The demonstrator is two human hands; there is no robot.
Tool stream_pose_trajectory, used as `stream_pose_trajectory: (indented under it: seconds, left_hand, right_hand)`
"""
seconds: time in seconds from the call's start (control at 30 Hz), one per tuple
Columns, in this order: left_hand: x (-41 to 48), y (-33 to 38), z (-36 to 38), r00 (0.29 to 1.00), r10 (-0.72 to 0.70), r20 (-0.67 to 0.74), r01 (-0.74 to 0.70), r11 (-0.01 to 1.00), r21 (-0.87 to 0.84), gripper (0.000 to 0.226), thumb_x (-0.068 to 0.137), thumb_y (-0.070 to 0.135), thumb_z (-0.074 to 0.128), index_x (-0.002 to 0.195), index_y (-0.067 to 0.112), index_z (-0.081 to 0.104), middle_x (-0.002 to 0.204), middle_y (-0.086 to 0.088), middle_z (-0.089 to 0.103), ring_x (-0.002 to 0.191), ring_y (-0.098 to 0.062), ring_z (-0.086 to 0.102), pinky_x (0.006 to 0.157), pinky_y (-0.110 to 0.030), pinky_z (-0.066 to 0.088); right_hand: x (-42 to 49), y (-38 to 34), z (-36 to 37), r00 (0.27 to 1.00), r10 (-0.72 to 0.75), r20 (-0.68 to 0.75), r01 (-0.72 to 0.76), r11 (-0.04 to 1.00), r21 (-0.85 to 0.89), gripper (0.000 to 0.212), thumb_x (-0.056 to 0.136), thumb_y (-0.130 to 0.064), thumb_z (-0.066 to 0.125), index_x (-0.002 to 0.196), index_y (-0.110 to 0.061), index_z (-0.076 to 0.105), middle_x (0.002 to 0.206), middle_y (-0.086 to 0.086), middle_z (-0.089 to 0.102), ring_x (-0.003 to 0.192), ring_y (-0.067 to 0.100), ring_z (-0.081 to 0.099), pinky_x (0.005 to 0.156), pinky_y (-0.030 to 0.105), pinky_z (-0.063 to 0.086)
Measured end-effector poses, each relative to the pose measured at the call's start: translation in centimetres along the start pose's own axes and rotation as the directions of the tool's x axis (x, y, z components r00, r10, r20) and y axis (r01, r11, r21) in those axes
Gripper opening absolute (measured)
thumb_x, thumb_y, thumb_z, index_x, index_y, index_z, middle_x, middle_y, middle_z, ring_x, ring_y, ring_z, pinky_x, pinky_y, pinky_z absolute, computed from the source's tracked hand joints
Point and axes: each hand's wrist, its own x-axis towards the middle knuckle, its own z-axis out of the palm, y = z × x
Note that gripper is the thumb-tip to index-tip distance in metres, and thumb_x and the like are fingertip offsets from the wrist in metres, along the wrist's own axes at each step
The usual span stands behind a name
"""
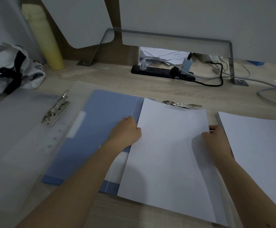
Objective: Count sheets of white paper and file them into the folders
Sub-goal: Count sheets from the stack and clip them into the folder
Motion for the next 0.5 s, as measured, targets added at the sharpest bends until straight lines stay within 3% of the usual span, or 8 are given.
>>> stream_pose_trajectory:
  seconds: [0.13, 0.33, 0.4, 0.5]
  left_hand:
    - [-0.37, 0.32, -0.26, 1.0, 0.003, 0.022, -0.003, 1.0, 0.013, 0.012, 0.093, 0.02, 0.043, 0.088, 0.009, 0.042, 0.095, -0.003, 0.046, 0.083, -0.019, 0.047, 0.067, -0.028, 0.035]
    - [-0.42, 0.51, -0.55, 0.999, -0.008, 0.039, 0.007, 1.0, 0.028, 0.011, 0.093, 0.019, 0.043, 0.091, 0.009, 0.043, 0.098, -0.005, 0.048, 0.085, -0.021, 0.049, 0.071, -0.03, 0.037]
    - [-0.37, 0.56, -0.51, 0.999, -0.007, 0.04, 0.005, 0.999, 0.035, 0.01, 0.093, 0.019, 0.043, 0.09, 0.009, 0.042, 0.097, -0.005, 0.048, 0.083, -0.021, 0.048, 0.07, -0.031, 0.037]
    - [-0.34, 0.58, -0.38, 0.999, -0.001, 0.033, 0.0, 0.999, 0.05, 0.011, 0.093, 0.018, 0.043, 0.094, 0.008, 0.043, 0.098, -0.006, 0.047, 0.086, -0.022, 0.048, 0.072, -0.031, 0.038]
  right_hand:
    - [-0.08, -0.03, 0.11, 1.0, -0.019, -0.01, 0.019, 1.0, -0.016, 0.025, 0.082, -0.005, 0.039, 0.102, -0.007, 0.054, 0.082, 0.008, 0.057, 0.068, 0.022, 0.051, 0.051, 0.023, 0.03]
    - [-0.48, -0.38, -0.05, 0.999, -0.038, -0.013, 0.037, 0.998, -0.06, 0.018, 0.083, -0.004, 0.039, 0.097, -0.008, 0.051, 0.078, 0.004, 0.054, 0.075, 0.025, 0.053, 0.052, 0.022, 0.031]
    - [-0.41, -0.53, 0.2, 0.997, -0.062, -0.038, 0.058, 0.993, -0.106, 0.024, 0.083, -0.002, 0.039, 0.102, -0.002, 0.052, 0.091, 0.013, 0.058, 0.085, 0.032, 0.055, 0.055, 0.026, 0.031]
    - [-0.25, -0.67, 0.53, 0.996, -0.075, -0.056, 0.064, 0.981, -0.182, 0.031, 0.085, 0.001, 0.039, 0.115, 0.004, 0.047, 0.12, 0.023, 0.052, 0.104, 0.036, 0.051, 0.073, 0.027, 0.031]
